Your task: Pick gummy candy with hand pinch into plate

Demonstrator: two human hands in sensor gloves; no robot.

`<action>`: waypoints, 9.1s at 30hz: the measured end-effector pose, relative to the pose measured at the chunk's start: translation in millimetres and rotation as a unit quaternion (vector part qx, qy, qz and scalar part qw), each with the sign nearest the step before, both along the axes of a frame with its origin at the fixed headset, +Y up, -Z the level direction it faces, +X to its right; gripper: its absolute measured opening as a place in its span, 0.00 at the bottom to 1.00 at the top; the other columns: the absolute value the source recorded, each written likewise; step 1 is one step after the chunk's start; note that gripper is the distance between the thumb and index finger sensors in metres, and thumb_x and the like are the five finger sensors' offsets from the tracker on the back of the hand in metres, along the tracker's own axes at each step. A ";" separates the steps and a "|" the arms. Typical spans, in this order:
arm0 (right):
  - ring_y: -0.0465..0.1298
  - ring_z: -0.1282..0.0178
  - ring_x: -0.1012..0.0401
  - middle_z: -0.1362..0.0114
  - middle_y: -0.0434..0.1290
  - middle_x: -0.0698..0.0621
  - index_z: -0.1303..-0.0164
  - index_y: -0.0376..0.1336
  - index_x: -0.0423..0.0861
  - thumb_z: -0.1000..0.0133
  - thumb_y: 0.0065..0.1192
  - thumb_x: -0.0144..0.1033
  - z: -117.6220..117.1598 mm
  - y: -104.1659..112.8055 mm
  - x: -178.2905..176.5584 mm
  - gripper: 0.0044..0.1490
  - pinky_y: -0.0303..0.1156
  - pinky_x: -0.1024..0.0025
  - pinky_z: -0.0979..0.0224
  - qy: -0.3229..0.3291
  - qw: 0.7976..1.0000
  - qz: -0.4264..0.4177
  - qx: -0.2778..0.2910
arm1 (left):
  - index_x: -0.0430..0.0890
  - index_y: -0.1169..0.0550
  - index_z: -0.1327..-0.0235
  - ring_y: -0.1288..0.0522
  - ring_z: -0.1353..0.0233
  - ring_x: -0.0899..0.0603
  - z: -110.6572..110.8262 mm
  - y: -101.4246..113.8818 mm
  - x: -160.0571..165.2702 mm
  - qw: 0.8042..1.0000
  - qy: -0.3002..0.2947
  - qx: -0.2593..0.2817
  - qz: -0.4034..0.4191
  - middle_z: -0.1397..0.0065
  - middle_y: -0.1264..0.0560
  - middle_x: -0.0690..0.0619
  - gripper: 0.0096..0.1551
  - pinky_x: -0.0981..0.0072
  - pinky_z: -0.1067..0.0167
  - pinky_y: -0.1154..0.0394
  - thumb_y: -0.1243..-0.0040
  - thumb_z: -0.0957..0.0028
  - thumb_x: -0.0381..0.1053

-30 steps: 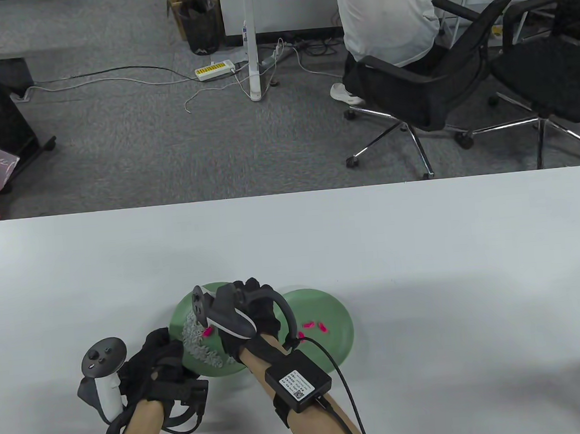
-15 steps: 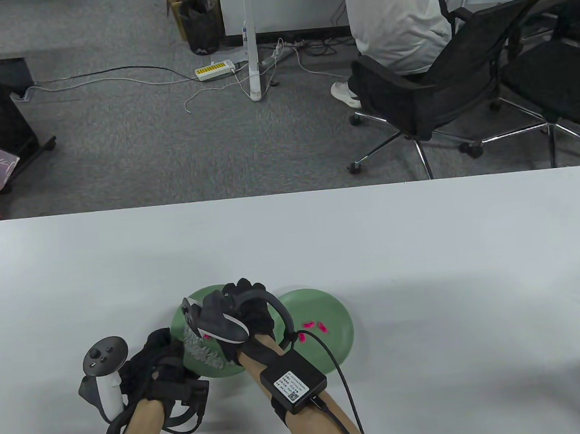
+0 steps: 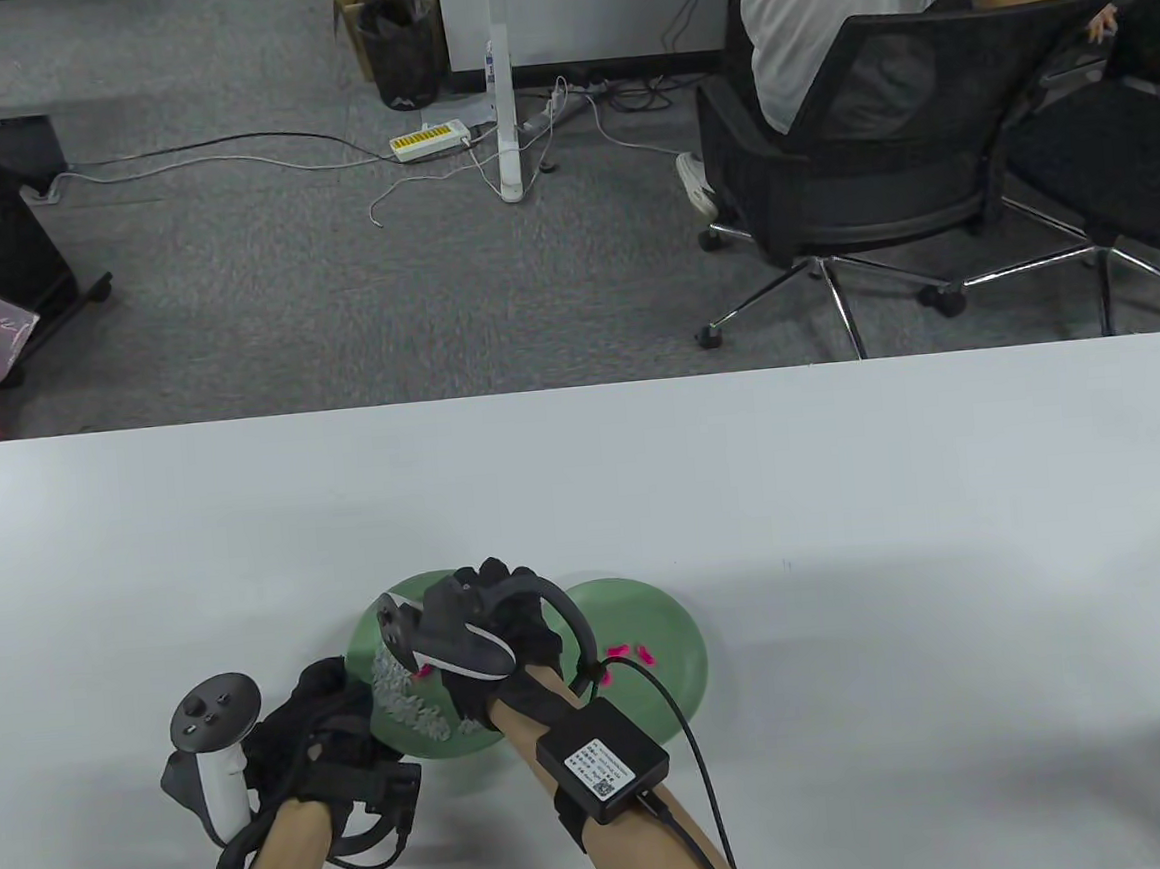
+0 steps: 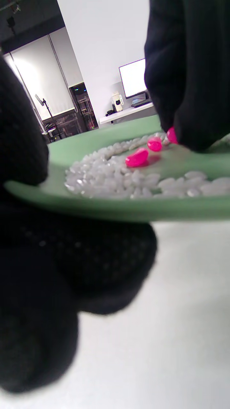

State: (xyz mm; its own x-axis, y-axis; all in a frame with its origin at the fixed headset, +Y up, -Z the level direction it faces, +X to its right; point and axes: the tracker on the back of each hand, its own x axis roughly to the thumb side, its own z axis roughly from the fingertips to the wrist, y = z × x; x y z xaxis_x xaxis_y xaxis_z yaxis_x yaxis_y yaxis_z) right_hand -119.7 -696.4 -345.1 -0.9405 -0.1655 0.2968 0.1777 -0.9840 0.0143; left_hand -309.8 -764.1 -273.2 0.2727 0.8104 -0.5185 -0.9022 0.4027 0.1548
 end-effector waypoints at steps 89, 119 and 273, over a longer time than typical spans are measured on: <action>0.74 0.34 0.54 0.32 0.74 0.57 0.49 0.76 0.57 0.62 0.74 0.54 2.0 -10.4 -24.0 0.30 0.68 0.48 0.27 -0.043 0.997 -0.060 -0.005 | 0.46 0.24 0.34 0.09 0.71 0.40 -3.1 -6.7 1.2 1.000 -0.002 0.009 -0.018 0.44 0.15 0.48 0.31 0.65 0.76 0.12 0.37 0.55 0.49; 0.74 0.36 0.52 0.37 0.75 0.56 0.55 0.75 0.52 0.62 0.74 0.53 -6.4 13.0 17.1 0.27 0.68 0.47 0.28 -0.058 0.988 -0.141 0.009 | 0.47 0.24 0.34 0.08 0.71 0.41 -3.5 -15.2 -6.9 1.000 0.012 0.001 -0.004 0.44 0.15 0.49 0.31 0.65 0.75 0.12 0.37 0.55 0.49; 0.73 0.29 0.52 0.26 0.71 0.55 0.37 0.70 0.56 0.60 0.66 0.58 -27.0 -31.2 204.7 0.39 0.68 0.47 0.26 -0.258 0.951 -0.168 0.032 | 0.46 0.26 0.30 0.08 0.66 0.39 -7.9 -35.2 -21.5 0.999 0.022 -0.040 0.011 0.41 0.17 0.46 0.32 0.61 0.70 0.12 0.39 0.52 0.46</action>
State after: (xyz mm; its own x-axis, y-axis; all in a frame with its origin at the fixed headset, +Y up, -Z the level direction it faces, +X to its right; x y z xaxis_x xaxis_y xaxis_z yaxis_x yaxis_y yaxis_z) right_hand 84.9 -727.6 -372.1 -0.9614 0.1669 -0.2187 -0.1605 -0.9859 -0.0468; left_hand -331.3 -799.3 -281.1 0.2309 0.7716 -0.5927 -0.9042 0.3951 0.1621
